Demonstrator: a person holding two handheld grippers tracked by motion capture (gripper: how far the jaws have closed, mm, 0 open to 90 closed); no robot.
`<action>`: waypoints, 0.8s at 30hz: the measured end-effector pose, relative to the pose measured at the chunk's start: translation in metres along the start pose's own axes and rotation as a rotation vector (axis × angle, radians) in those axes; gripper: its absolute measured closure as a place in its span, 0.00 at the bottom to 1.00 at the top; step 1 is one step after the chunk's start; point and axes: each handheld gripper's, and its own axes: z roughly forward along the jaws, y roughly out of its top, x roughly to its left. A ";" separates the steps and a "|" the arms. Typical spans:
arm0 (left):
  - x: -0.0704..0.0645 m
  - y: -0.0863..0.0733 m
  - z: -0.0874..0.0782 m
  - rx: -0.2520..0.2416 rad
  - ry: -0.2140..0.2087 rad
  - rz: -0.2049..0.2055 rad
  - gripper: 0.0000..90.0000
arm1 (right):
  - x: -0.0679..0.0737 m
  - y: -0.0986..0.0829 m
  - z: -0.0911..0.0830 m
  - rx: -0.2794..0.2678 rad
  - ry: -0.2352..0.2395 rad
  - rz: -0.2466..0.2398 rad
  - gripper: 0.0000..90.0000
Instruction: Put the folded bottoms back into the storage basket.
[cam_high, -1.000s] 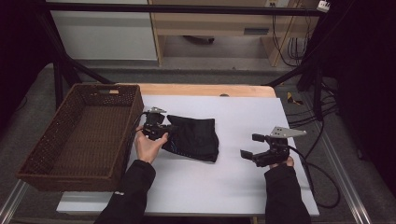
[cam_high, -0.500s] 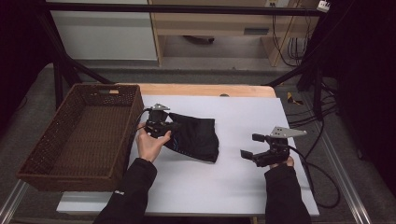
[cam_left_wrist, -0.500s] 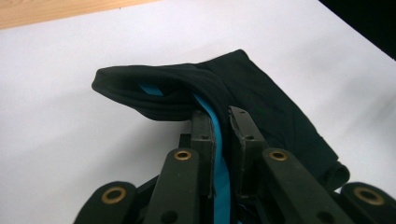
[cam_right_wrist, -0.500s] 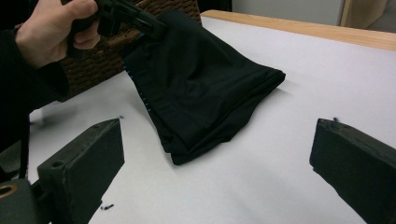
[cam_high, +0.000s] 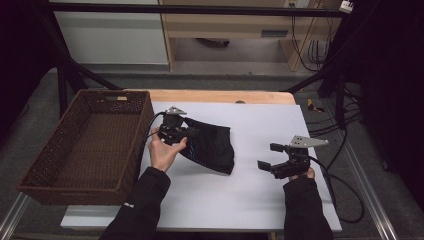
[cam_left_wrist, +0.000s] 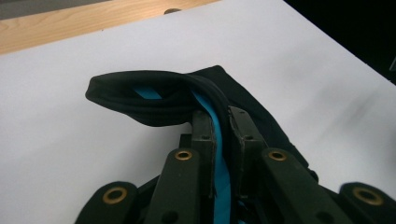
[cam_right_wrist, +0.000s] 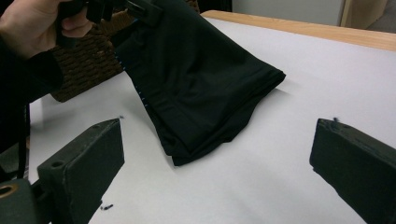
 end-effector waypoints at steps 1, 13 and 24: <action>-0.001 0.001 -0.001 0.000 -0.001 0.004 0.91 | 0.000 0.000 0.000 0.000 -0.001 0.000 0.04; -0.016 0.012 -0.009 -0.015 -0.010 0.036 0.91 | 0.000 0.000 0.000 -0.002 -0.001 -0.002 0.03; -0.031 0.024 -0.026 -0.033 -0.006 0.082 0.92 | 0.000 0.000 0.000 -0.002 0.000 -0.004 0.03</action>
